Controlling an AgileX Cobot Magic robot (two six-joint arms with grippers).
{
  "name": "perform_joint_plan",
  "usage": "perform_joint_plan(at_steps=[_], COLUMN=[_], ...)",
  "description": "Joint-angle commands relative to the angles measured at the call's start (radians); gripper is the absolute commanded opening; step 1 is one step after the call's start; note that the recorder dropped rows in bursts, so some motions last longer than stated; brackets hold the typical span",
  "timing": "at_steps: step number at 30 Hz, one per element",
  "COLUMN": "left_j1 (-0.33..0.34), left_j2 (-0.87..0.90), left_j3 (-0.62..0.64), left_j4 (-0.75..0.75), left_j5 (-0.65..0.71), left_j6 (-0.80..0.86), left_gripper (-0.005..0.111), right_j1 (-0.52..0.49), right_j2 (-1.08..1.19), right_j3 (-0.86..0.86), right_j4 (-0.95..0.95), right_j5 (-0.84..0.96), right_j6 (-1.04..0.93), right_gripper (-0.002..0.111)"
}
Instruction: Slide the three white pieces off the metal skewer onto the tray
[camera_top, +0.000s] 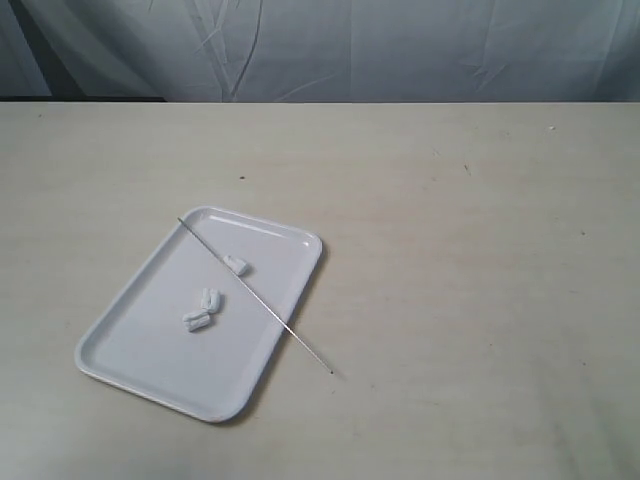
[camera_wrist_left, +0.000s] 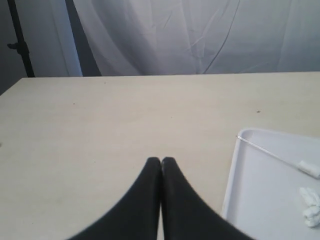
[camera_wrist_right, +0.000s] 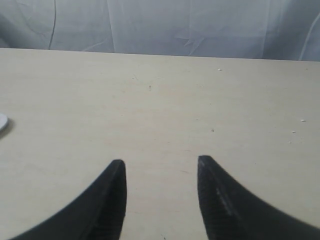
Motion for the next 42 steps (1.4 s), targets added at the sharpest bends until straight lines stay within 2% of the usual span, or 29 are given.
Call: perform_joint_plan(at_steps=[1,6,11,14,16,17,20,42], left_j1=[0.000,0.000,0.000,0.000,0.001,0.001,0.020,0.018], left_j2=[-0.004,-0.004,-0.004,-0.004,-0.004,-0.004,-0.004,-0.004], left_j3=[0.083,0.083,0.083,0.083,0.083,0.083,0.083,0.083], left_j4=[0.036,0.041,0.038,0.038,0.038,0.038,0.043,0.023], left_j5=[-0.090,-0.110,-0.062,-0.039,-0.035,-0.035,-0.035,-0.039], left_j6=[-0.003,-0.008,-0.008,-0.008,-0.008,-0.008,-0.008,-0.008], left_gripper=[0.000,0.000,0.000,0.000,0.000,0.000,0.000,0.000], right_j1=[-0.006,-0.006,-0.006,-0.006,-0.006,-0.006,-0.006,-0.006], right_j2=[-0.007,-0.007,-0.007,-0.007,-0.007,-0.007,-0.007,-0.007], right_j3=[0.002,0.002,0.002,0.002,0.002,0.002,0.002,0.002], right_j4=[-0.009,-0.007,-0.007,-0.009,-0.014,-0.024,-0.032,-0.014], right_j5=[-0.001,-0.001,-0.001,-0.001,0.001,0.001,0.001,-0.001], right_j6=[-0.007,-0.005,-0.005,-0.014,-0.014,-0.014,-0.014,-0.012], right_gripper=[0.043,0.043,0.042,0.026,0.005,0.000,0.000,0.000])
